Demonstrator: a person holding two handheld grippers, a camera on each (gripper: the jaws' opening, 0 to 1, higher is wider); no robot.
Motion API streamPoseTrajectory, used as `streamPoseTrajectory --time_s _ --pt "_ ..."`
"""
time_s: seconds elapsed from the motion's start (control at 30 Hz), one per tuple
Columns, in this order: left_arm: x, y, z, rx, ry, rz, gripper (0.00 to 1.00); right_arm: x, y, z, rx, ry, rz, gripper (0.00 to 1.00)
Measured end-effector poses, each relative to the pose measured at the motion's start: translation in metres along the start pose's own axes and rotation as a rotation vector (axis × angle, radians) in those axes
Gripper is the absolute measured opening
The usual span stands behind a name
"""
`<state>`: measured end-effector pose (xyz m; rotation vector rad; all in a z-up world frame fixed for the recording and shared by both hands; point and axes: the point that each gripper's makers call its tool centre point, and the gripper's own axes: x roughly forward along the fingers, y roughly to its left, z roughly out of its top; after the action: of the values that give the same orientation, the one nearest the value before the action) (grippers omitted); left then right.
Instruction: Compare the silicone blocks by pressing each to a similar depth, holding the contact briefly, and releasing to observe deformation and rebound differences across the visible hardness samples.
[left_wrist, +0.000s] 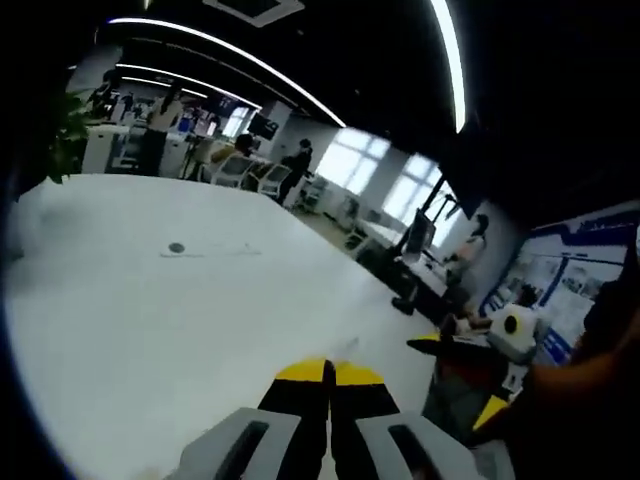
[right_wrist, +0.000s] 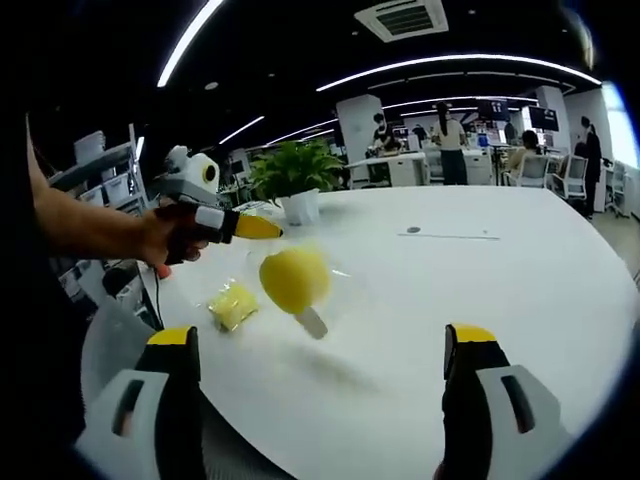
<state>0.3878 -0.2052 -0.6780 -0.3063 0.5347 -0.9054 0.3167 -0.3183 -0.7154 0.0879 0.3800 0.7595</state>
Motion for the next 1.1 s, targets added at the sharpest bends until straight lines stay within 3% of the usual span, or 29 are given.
streamPoseTrajectory --time_s 0.1,0.17,0.27,0.4,0.47,0.53,0.7,0.83,0.97,1.1 --pt "-0.008 -0.009 0.020 0.014 -0.037 -0.021 0.00 0.002 -0.002 0.014 -0.041 -0.044 0.009 0.96" --pt "-0.014 -0.015 0.035 0.022 -0.056 -0.027 0.00 0.005 0.003 0.035 -0.056 -0.115 0.048 0.96" --pt "-0.020 -0.024 0.058 0.050 -0.087 -0.033 0.00 0.010 -0.001 0.057 -0.064 -0.156 0.072 0.96" --pt "-0.026 -0.035 0.075 0.061 -0.100 -0.049 0.00 0.018 -0.003 0.076 -0.065 -0.181 0.110 0.96" --pt "-0.028 -0.038 0.079 0.068 -0.098 -0.049 0.00 0.022 0.004 0.079 -0.016 -0.168 0.162 0.96" --pt "-0.031 -0.040 0.080 0.064 -0.102 -0.060 0.00 0.025 0.002 0.085 -0.054 -0.175 0.151 0.96" --pt "-0.036 -0.051 0.077 0.083 -0.090 -0.095 0.00 0.039 0.008 0.080 -0.043 -0.152 0.197 0.96" --pt "-0.043 -0.064 0.085 0.089 -0.106 -0.137 0.00 0.050 0.017 0.074 -0.025 -0.143 0.254 0.96" --pt "-0.049 -0.077 0.095 0.096 -0.122 -0.169 0.00 0.055 0.027 0.087 -0.029 -0.202 0.296 0.95" --pt "-0.052 -0.083 0.099 0.100 -0.128 -0.183 0.00 0.055 0.041 0.107 -0.014 -0.265 0.357 0.83"
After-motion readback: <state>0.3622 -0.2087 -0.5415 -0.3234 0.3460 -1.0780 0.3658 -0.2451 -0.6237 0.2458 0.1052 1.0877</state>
